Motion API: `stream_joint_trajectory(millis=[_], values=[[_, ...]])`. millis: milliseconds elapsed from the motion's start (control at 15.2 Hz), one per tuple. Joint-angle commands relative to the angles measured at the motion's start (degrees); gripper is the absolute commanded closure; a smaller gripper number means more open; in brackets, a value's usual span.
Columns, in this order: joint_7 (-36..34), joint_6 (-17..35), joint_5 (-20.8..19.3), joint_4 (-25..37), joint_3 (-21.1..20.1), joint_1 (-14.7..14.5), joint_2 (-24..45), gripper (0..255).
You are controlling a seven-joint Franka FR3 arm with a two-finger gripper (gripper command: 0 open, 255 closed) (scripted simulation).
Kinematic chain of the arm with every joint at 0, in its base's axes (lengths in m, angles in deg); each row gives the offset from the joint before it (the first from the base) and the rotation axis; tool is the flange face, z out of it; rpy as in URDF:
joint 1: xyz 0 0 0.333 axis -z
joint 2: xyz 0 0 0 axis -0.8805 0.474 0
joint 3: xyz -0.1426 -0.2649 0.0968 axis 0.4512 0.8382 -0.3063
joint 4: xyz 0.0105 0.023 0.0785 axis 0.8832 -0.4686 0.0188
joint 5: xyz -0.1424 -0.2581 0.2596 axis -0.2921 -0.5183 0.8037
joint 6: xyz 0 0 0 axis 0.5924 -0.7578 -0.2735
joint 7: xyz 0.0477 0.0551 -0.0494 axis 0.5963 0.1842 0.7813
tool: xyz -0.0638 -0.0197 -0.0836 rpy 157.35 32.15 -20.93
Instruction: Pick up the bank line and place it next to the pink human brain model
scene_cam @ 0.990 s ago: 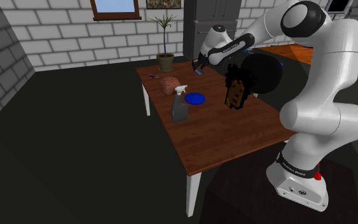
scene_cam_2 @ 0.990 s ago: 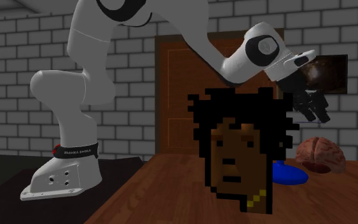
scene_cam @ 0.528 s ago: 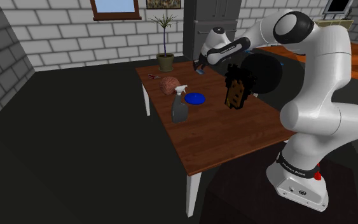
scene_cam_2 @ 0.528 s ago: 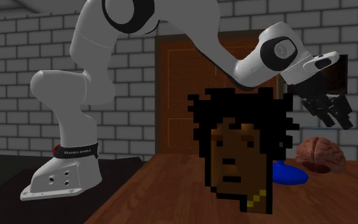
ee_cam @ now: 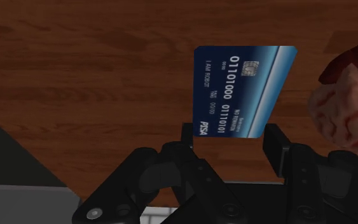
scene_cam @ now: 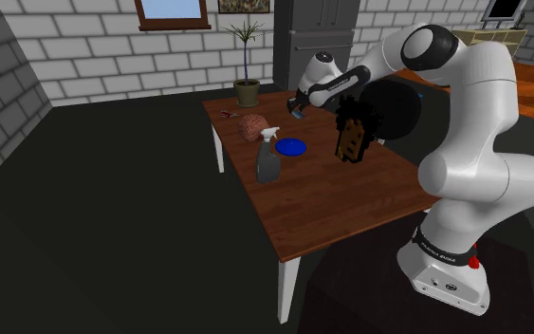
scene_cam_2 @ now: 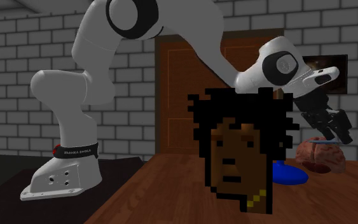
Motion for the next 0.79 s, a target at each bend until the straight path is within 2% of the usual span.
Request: stream_joint_trajectory(millis=[0,726], values=[[-0.7,1.1,-0.9,0.1,1.0,-0.5,1.0,255],[-4.6,5.8,-4.9,1.4,5.9,-3.8,5.9,255]])
